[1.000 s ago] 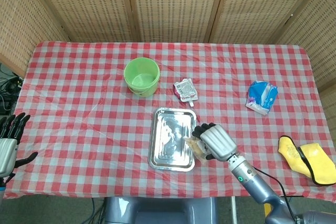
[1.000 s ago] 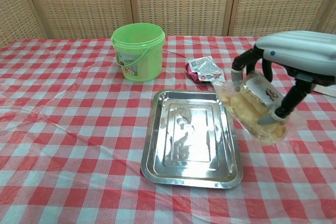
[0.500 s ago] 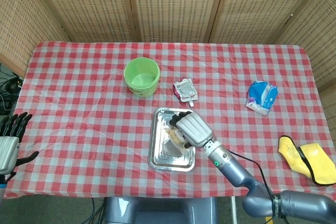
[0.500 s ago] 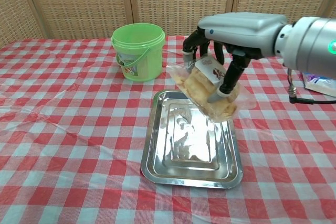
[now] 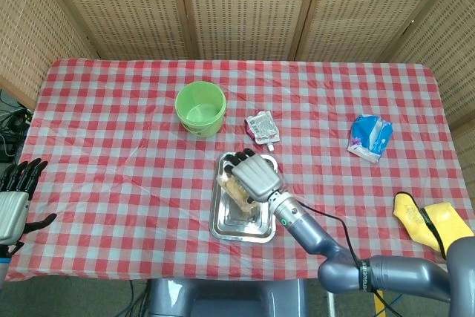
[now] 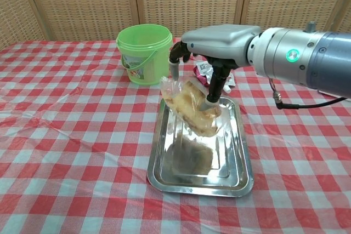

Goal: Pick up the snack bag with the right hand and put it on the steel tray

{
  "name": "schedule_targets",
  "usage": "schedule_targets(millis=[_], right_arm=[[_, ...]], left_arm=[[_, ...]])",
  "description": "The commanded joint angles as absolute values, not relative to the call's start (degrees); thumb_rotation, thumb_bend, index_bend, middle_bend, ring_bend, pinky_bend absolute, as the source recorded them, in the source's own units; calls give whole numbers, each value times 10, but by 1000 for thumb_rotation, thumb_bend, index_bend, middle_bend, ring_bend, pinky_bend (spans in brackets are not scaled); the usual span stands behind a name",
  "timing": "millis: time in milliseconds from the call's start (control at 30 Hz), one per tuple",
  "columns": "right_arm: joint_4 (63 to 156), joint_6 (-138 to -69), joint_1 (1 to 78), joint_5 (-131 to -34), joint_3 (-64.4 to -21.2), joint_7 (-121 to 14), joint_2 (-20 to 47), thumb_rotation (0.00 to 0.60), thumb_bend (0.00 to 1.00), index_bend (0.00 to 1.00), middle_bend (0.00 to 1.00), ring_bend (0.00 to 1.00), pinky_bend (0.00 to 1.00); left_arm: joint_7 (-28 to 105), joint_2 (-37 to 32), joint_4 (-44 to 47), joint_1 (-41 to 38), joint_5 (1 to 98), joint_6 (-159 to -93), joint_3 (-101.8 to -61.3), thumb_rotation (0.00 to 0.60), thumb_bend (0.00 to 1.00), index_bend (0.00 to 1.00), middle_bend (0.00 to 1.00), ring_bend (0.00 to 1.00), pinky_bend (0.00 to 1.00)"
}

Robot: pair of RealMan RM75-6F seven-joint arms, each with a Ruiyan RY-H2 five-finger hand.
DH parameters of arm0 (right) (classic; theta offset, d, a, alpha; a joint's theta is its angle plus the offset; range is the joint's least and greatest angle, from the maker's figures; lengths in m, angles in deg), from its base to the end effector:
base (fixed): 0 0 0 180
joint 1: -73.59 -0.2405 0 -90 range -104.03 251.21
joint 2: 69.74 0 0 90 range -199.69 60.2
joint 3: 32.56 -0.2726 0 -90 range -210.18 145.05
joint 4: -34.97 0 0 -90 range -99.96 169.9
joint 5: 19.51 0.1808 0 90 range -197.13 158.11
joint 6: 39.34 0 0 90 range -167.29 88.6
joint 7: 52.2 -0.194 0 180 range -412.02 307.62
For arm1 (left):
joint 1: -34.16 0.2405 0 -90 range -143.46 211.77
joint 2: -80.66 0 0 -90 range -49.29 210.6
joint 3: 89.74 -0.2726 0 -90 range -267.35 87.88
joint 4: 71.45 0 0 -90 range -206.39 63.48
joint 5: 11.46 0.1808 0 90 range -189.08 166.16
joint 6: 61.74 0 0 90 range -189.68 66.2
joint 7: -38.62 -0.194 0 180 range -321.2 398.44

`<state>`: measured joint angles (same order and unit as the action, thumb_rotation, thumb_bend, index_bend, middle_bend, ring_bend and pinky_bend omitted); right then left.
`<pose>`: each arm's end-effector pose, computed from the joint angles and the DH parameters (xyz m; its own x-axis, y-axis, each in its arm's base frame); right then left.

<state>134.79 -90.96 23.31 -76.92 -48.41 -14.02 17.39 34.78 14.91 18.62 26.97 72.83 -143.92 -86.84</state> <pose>-0.0410 -0.3751 -0.0080 0.5355 -0.1973 0.8212 -0.7332 -0.5912 0.3361 -0.3188 0.2433 0.1803 0.4637 0.0338 0.8854 0.8860 -0.0176 -0.4633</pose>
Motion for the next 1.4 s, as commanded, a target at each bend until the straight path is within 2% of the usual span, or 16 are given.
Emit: schedule_targets(millis=[33,133,433,600,767,967,1400], right_arm=[[1359,-931,220,-731,-474,-103,178,600,84,192,5,0,8],[1372,-942,217,-707,-470,-88,173,600,81,145,0,0,0],[1403,-987,218,-688,-451,-61,153,600,80,122,0,0,0],[1432,-1035,259,-710,-415,-65,104,600,80,56,0,0,0],[1446,-1086,322,-774,-375,-126,52,600,79,2,0,0,0],[1402,-1148,402,-883,-322,-223,16,600,68,0,0,0,0],[1246,-1301,553,-991,-274,-398,41,600,68,0,0,0,0]], left_arm=[[350,150,186,270,728,-1440,-869,600,98,0,0,0,0],[352,151,186,270,729,-1441,-869,600,97,0,0,0,0],[352,152,189,272,731,-1446,-870,600,98,0,0,0,0],[350,152,189,273,732,-1449,-870,600,98,0,0,0,0],[342,148,189,272,735,-1447,-872,600,98,0,0,0,0],[341,139,183,272,745,-1458,-872,600,98,0,0,0,0],[354,126,164,274,758,-1477,-870,600,98,0,0,0,0]])
